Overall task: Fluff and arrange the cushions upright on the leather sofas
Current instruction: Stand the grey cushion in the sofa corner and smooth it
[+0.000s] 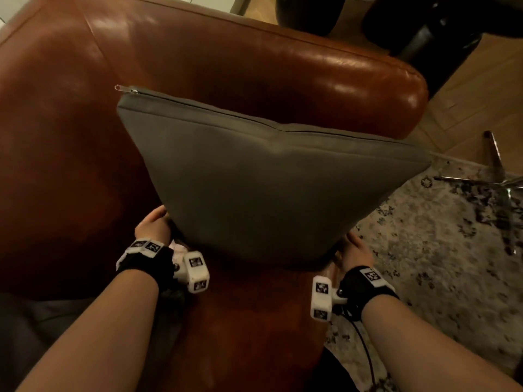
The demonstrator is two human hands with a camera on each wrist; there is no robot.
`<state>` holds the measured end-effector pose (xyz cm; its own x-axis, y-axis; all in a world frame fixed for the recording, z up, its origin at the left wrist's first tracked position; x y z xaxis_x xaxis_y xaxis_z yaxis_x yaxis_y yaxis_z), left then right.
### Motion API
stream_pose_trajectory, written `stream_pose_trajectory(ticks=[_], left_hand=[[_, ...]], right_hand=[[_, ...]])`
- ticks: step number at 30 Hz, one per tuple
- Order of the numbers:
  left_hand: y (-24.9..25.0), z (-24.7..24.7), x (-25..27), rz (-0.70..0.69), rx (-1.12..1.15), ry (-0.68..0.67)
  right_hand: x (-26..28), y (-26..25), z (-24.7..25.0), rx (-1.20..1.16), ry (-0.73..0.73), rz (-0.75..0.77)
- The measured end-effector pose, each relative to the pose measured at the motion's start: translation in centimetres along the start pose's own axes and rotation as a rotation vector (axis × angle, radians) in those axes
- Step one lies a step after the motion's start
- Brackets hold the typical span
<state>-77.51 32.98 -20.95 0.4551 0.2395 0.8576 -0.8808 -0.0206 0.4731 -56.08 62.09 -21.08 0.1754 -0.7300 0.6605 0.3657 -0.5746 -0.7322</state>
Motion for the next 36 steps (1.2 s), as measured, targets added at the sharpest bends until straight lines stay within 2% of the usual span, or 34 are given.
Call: stream_pose_trajectory(ticks=[2,4,6,9,11,13,16,19,21,24,26,27,29,31,33,34,36], left_hand=[[0.6,0.2,0.0,-0.054,-0.037,0.046],[0.9,0.2,0.1,-0.07,-0.046,0.122],[0.7,0.1,-0.2,-0.09,-0.04,0.171],[-0.1,0.3,-0.3,-0.102,-0.067,0.137],[-1.1,0.5,-1.4,-0.035,-0.044,0.055],[-1.6,0.4,-2.5,-0.006,-0.077,0.055],[-1.0,0.6,-1.4,-0.053,-0.286,0.216],[-0.3,1.1,-1.6,-0.023,-0.251,0.26],[-0.2,1.4,-1.7,-0.019,-0.243,0.253],[0.3,1.3,-1.2,-0.096,-0.312,0.289],[1.6,1.2,-0.3,-0.29,-0.423,0.358],[2.7,1.2,0.4,-0.424,-0.431,0.389],[5.5,1.3,3.1,-0.732,-0.374,0.411],[8.5,0.9,7.1,-1.083,-0.373,0.431],[10.8,-0.8,12.1,-1.402,-0.463,0.367],[11.4,-2.1,14.6,-1.518,-0.548,0.292],[11.7,-5.6,18.2,-1.637,-0.826,0.103]], right_hand=[[-0.9,-0.2,0.0,0.043,0.083,0.065],[-1.4,-0.4,0.4,0.049,0.097,0.12],[-1.6,-0.4,0.7,0.049,0.05,0.134],[-1.5,0.3,1.7,-0.007,-0.046,0.091],[-1.4,1.2,2.4,0.128,-0.138,0.053],[-1.2,1.9,2.1,0.292,-0.185,0.065],[-1.4,2.3,1.3,0.37,-0.024,0.074],[-2.6,2.1,1.6,0.531,0.095,0.158],[-2.9,1.5,2.0,0.649,0.065,0.227],[-2.3,0.0,2.4,0.768,-0.055,0.286],[-1.5,-2.1,2.9,0.786,-0.057,0.396],[-0.8,-3.6,3.2,0.768,-0.018,0.504],[1.4,-8.0,3.6,0.655,0.059,0.793],[4.8,-13.2,3.2,0.555,0.053,1.145],[7.7,-17.4,1.6,0.585,-0.015,1.425],[8.7,-18.8,0.1,0.656,-0.079,1.474],[9.3,-20.3,-3.9,0.871,-0.255,1.458]])
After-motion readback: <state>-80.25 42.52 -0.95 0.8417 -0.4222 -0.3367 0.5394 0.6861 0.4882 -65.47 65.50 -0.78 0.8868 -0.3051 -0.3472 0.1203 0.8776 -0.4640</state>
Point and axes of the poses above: each hand's wrist, its own x-axis away from the middle knuckle, its own z-axis out of the back of the hand, y = z × x, the point moved 1 cm from there along -x, towards the middle knuckle, and after that the axes turned 9 degrees about z, right-handed, at the moved point
